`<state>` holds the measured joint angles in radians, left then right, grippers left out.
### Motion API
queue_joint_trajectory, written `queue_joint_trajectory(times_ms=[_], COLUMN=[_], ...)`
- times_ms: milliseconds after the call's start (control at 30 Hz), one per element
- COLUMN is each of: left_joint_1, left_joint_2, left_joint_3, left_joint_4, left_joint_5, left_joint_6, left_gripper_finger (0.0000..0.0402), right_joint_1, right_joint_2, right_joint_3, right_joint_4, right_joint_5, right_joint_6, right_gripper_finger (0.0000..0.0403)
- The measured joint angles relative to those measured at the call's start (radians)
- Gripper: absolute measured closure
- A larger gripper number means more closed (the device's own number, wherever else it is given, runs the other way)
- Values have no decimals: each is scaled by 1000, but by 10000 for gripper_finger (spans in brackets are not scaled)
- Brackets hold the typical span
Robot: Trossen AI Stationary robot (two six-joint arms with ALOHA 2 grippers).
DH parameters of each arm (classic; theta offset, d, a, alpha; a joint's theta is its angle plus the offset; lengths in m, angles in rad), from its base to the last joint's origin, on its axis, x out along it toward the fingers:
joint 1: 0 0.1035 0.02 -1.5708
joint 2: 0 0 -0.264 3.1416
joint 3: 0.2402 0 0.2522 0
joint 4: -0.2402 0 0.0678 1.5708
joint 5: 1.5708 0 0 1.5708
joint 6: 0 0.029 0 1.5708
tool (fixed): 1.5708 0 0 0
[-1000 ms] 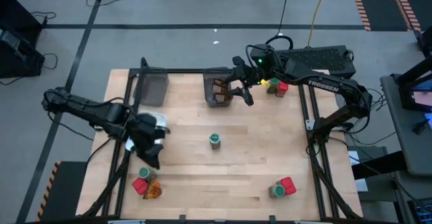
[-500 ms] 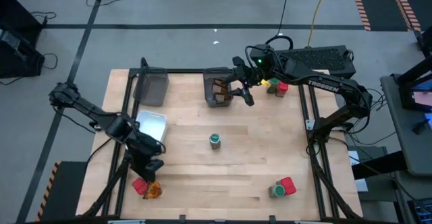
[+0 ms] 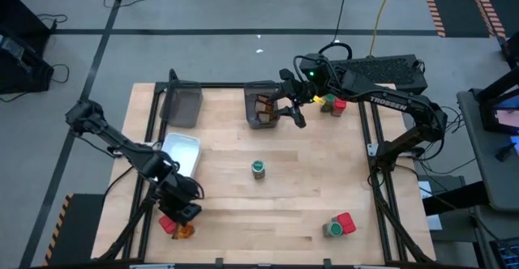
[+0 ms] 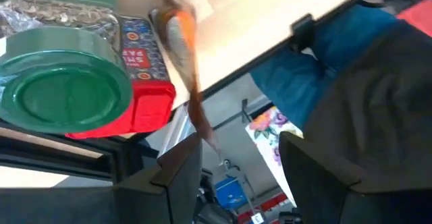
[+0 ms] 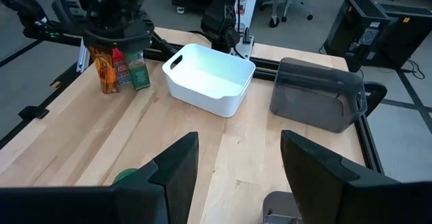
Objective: Sort spices by type
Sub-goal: Put the brown seasoning bag into the middle black bin
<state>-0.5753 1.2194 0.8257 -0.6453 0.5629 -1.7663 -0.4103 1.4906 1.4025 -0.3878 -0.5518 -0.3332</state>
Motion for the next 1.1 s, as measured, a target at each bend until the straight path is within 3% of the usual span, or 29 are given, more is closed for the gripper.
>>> queue_joint_trajectory(times_ms=[367, 1100], left_joint_1=[-38, -44], left_joint_2=[91, 94], left_joint_3=[0, 0], left_joint_4=[0, 9], left_joint_5=[-1, -3], left_joint_6=[-8, -7], left_gripper_finger=[199, 208], right_joint_1=[0, 0], right_joint_2=[0, 0], right_joint_3=[0, 0], right_joint_4=[1, -14], right_joint_5=[0, 0], right_joint_6=[-1, -5], right_gripper_finger=[211, 211])
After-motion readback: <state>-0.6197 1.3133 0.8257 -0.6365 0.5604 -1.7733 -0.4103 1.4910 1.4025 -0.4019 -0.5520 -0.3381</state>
